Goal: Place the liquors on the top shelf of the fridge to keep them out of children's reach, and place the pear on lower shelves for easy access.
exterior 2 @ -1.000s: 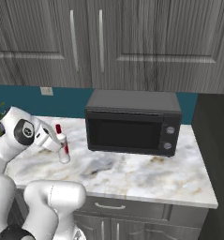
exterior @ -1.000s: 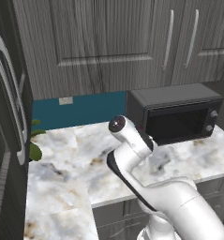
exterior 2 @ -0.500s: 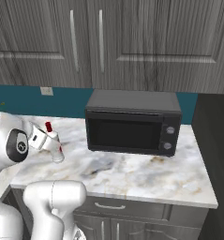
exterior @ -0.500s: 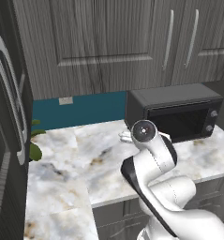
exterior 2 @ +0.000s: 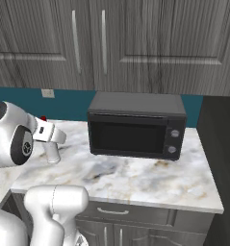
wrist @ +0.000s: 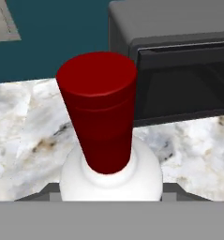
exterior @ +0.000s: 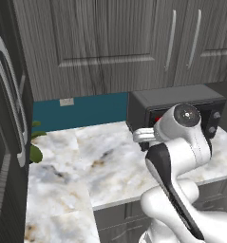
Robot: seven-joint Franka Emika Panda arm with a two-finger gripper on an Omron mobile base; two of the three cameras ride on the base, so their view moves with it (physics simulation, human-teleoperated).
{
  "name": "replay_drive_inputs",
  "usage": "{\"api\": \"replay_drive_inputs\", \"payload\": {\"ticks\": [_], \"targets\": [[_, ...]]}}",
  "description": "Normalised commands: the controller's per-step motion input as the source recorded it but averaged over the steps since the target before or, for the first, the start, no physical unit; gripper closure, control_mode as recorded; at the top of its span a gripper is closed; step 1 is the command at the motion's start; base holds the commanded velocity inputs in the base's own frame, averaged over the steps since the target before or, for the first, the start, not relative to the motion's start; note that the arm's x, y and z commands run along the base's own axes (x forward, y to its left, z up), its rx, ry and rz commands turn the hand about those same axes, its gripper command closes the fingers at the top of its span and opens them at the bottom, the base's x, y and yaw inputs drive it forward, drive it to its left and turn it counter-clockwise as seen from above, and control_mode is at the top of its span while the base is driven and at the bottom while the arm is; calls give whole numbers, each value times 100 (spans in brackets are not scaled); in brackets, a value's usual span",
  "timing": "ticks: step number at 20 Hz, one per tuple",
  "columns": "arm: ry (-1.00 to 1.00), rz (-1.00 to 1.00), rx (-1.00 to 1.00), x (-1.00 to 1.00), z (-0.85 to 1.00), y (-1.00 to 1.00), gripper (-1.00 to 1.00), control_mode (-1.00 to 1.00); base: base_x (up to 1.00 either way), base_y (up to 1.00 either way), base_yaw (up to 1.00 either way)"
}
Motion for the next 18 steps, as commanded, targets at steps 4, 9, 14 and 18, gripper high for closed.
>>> {"api": "replay_drive_inputs", "payload": {"ticks": [4, 9, 14, 18], "targets": [[0, 26, 0, -46, 10, -30, 100, -100, 0, 0, 0], [0, 19, 0, -32, 8, -7, 100, -100, 0, 0, 0], [-3, 12, 0, -23, 8, -1, 100, -100, 0, 0, 0], [-7, 0, 0, -1, 15, -12, 100, -100, 0, 0, 0]]}}
